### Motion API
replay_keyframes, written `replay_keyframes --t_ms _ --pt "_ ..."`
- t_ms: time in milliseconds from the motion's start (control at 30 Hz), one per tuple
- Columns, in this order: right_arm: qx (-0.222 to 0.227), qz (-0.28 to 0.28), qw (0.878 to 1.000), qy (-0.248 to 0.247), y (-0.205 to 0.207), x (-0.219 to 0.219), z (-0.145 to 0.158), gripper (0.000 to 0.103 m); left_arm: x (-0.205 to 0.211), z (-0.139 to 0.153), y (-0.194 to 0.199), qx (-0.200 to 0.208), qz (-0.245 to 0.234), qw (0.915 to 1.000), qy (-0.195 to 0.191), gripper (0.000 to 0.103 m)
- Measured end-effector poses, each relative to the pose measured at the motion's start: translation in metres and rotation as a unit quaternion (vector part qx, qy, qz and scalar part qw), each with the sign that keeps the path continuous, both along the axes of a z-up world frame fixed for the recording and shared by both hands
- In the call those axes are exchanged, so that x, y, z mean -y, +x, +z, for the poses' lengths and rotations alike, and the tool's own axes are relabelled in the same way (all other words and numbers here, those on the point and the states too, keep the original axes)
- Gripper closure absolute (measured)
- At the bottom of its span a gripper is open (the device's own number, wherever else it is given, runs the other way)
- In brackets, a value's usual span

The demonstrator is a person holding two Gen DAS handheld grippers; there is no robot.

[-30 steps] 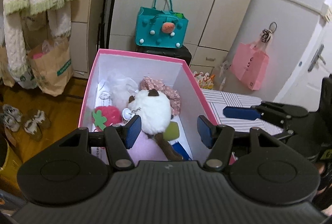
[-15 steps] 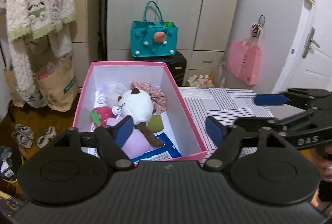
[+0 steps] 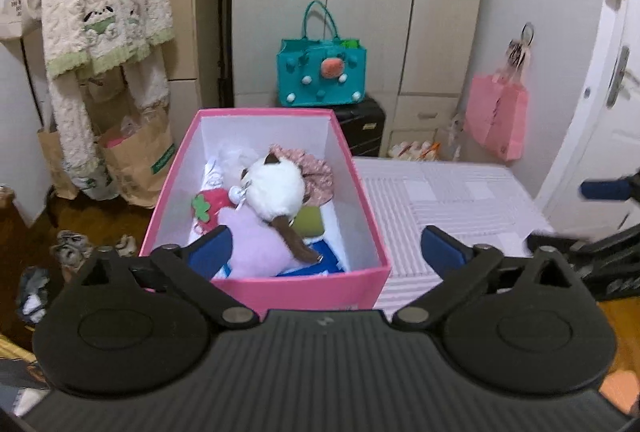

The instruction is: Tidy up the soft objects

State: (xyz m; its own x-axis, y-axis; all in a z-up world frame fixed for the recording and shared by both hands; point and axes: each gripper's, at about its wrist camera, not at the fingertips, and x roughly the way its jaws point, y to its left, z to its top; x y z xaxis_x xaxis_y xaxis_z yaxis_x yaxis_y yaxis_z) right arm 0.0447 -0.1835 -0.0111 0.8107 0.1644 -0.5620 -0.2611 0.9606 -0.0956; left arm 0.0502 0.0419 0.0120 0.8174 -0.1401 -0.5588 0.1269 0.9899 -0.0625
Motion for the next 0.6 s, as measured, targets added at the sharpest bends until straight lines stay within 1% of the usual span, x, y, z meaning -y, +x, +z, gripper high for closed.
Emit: replay_keyframes --t_ms 67,167,233,300,367,467,500,600 --pt "0.007 -0.001 0.999 0.035 -0.007 0.011 0.003 0.004 0.005 0.0 -0.003 -0.012 0.012 0.9997 0.016 0.0" --pt "0.027 -0.017 0.996 0.086 -0.018 0.027 0.005 0.004 0.01 0.0 -0.006 -0.039 0.036 0.9979 0.037 0.0" --pt "0.036 -0.023 0.993 0.107 -0.025 0.036 0.005 0.004 0.014 -0.001 -0.007 -0.05 0.039 0.9967 0.05 0.0" --pt "0.033 -0.038 0.991 0.122 -0.027 0.046 0.005 0.004 0.018 -0.003 -0.011 -0.05 0.041 0.9959 0.062 0.0" --pt "0.023 -0.053 0.991 0.125 -0.027 0.051 0.003 0.004 0.021 -0.004 -0.014 -0.048 0.045 0.9954 0.069 0.0" --pt "-0.008 -0.069 0.989 0.127 -0.023 0.053 0.001 0.004 0.021 -0.003 -0.017 -0.047 0.047 0.9963 0.055 0.0" --pt "-0.01 -0.069 0.99 0.123 -0.025 0.053 0.001 0.004 0.02 -0.002 -0.018 -0.046 0.048 0.9965 0.051 0.0" --pt "-0.004 -0.084 0.992 0.09 -0.031 0.046 -0.003 0.003 0.019 -0.001 -0.021 -0.043 0.052 0.9969 0.04 0.0"
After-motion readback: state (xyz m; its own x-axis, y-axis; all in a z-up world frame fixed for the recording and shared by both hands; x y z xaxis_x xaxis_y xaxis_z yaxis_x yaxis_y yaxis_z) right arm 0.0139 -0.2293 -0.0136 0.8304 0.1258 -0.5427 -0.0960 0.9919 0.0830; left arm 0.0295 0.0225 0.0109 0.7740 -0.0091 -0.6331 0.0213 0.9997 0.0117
